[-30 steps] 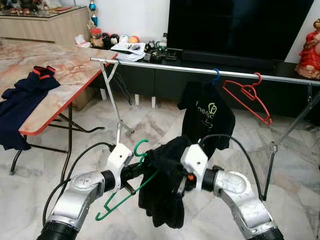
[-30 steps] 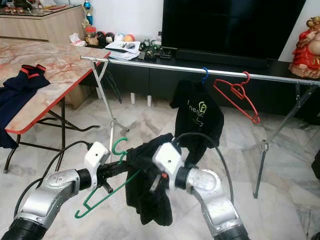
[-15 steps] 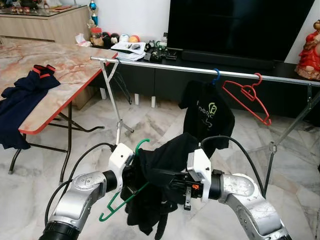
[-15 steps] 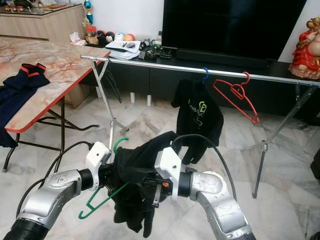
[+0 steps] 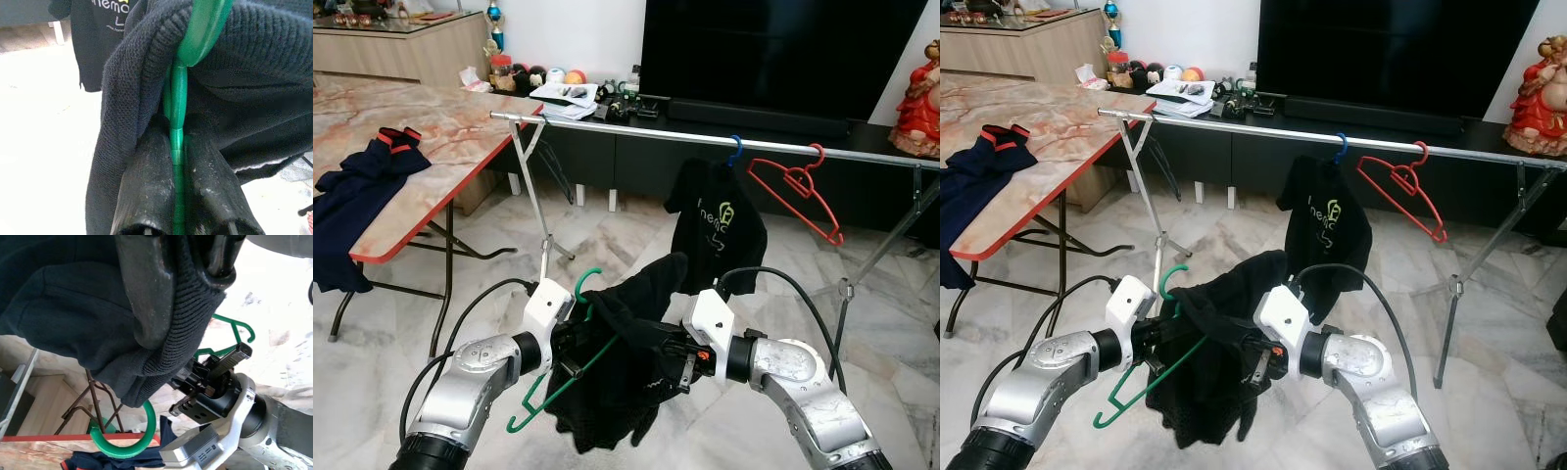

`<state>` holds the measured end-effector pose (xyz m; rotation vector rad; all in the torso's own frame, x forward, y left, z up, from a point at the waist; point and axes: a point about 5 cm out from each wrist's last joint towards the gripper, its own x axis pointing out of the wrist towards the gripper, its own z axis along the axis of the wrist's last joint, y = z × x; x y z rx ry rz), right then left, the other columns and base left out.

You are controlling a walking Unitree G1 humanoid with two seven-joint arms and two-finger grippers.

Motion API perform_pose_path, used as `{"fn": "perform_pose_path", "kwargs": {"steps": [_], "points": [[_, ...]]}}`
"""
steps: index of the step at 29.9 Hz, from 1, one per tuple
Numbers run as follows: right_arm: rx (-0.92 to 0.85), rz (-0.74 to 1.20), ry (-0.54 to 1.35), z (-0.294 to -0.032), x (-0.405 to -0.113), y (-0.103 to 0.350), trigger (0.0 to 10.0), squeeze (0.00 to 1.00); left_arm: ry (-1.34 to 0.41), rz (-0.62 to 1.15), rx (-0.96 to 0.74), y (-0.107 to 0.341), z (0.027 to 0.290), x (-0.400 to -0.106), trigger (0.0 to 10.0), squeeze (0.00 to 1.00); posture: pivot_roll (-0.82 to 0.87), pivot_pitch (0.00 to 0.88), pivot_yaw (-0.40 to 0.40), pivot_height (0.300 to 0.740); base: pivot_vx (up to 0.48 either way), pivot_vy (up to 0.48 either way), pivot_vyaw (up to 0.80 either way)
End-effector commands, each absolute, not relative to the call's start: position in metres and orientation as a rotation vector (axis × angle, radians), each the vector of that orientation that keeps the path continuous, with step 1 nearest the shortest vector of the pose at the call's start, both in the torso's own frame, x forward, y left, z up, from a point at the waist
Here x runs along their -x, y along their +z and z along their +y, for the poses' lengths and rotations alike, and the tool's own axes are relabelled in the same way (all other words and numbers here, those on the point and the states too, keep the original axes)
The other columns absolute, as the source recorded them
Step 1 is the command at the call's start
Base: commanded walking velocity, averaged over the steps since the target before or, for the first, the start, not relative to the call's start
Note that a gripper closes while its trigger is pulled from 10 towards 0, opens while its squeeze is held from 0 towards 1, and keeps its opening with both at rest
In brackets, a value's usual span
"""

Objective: Hang hanger

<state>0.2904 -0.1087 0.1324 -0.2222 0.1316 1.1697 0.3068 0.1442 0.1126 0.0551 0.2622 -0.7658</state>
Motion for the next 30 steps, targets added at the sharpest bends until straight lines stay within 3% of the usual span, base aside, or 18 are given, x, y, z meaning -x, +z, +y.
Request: {"fn": "perform_pose_path", "kwargs": {"steps": [1, 3, 4, 5, 6, 7, 24, 30], "points": [[0.237, 0.117, 1.186, -0.107, -0.29, 0.135, 10.0, 0.0, -0.748, 0.228, -0.048, 0.12, 0.148, -0.312, 10.0, 0.0, 0.09, 0.015, -0.043, 0.74, 0.0, 0.0, 0.0], [0.238, 0.12, 1.189, -0.107, -0.29, 0.134, 10.0, 0.0, -0.748, 0.227, -0.048, 0.121, 0.148, -0.312, 10.0, 0.0, 0.09, 0.015, -0.043, 0.74, 0.0, 0.0, 0.0], [0.239, 0.124, 1.197, -0.107, -0.289, 0.134, 10.0, 0.55, -0.745, 0.226, -0.047, 0.121, 0.148, -0.312, 10.0, 0.0, 0.09, 0.015, -0.043, 0.74, 0.0, 0.0, 0.0], [0.242, 0.128, 1.2, -0.108, -0.288, 0.133, 10.0, 0.88, -0.742, 0.225, -0.045, 0.121, 0.148, -0.312, 10.0, 0.0, 0.09, 0.015, -0.044, 0.74, 0.0, 0.0, 0.0], [0.242, 0.128, 1.2, -0.108, -0.288, 0.133, 10.0, 0.88, -0.742, 0.225, -0.045, 0.121, 0.148, -0.312, 10.0, 0.0, 0.09, 0.015, -0.044, 0.74, 0.0, 0.0, 0.0], [0.254, 0.14, 1.198, -0.109, -0.288, 0.132, 10.0, 0.97, -0.738, 0.223, -0.042, 0.121, 0.149, -0.312, 10.0, 0.0, 0.09, 0.015, -0.044, 0.74, 0.0, 0.0, 0.0], [0.375, 0.227, 1.128, -0.126, -0.29, 0.12, 10.0, 1.0, -0.726, 0.219, -0.034, 0.121, 0.15, -0.313, 10.0, 0.0, 0.09, 0.015, -0.046, 0.74, 0.0, 0.0, 0.0], [0.458, 0.161, 0.844, -0.154, -0.316, 0.132, 10.0, 1.0, -0.809, 0.268, -0.076, 0.114, 0.152, -0.303, 10.0, 0.0, 0.08, 0.012, -0.047, 0.74, 0.0, 0.0, 0.0]]}}
